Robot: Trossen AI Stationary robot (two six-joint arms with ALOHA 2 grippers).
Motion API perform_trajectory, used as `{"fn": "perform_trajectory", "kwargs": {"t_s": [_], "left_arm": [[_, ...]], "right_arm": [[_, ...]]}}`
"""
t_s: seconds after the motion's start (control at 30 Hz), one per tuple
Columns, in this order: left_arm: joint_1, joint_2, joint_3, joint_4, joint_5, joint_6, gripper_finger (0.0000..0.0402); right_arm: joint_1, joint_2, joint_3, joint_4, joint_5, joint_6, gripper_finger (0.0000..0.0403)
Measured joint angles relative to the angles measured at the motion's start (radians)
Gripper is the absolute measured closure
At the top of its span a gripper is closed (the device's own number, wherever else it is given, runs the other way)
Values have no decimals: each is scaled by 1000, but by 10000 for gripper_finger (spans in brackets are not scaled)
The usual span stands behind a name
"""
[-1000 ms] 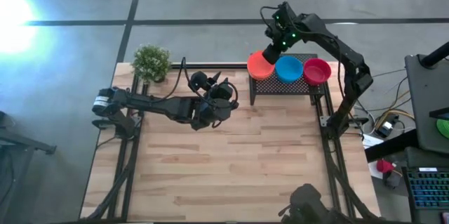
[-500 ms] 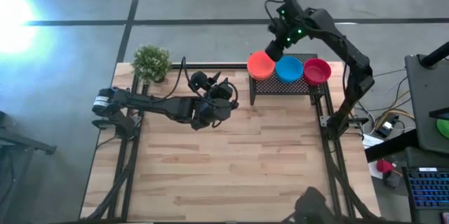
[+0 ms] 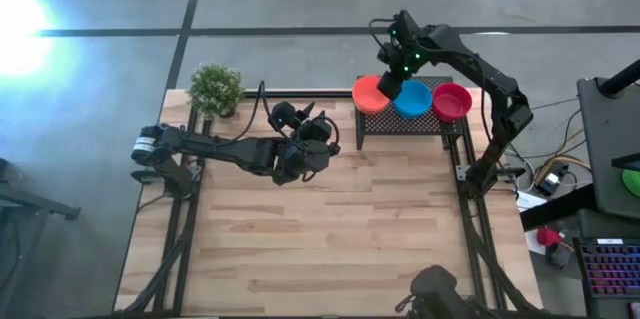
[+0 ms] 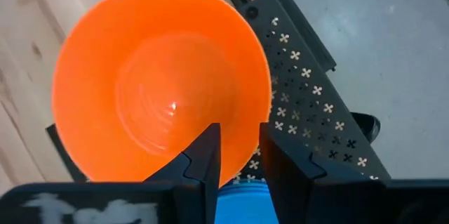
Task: Pick & Place Mini bowls
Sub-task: Stack the orange bowl on top of the stacked orange bowl on the shelf, then return to Home Position
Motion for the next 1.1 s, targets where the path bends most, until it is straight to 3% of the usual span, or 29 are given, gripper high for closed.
{"fn": "perform_trajectory", "kwargs": {"t_s": [0.27, 0.37, 0.5, 0.6, 0.83, 1.1], "left_arm": [[0, -7, 0, -4, 15, 11, 252], [5, -46, -1, -19, 132, -14, 276], [33, -129, -1, -80, 304, -93, 343], [56, -195, -1, -160, 361, -121, 391], [98, -355, -10, -311, 510, -98, 401], [168, -587, -175, -295, 835, -64, 401]], "right_arm": [[3, -21, 108, -63, 12, 27, 350], [29, -66, 141, -75, 15, 24, 386], [93, -167, 144, -75, 16, 24, 392], [154, -258, 118, -63, 15, 24, 394], [312, -460, 27, 24, 13, 58, 395], [473, -657, -71, 62, -37, 61, 395]]}}
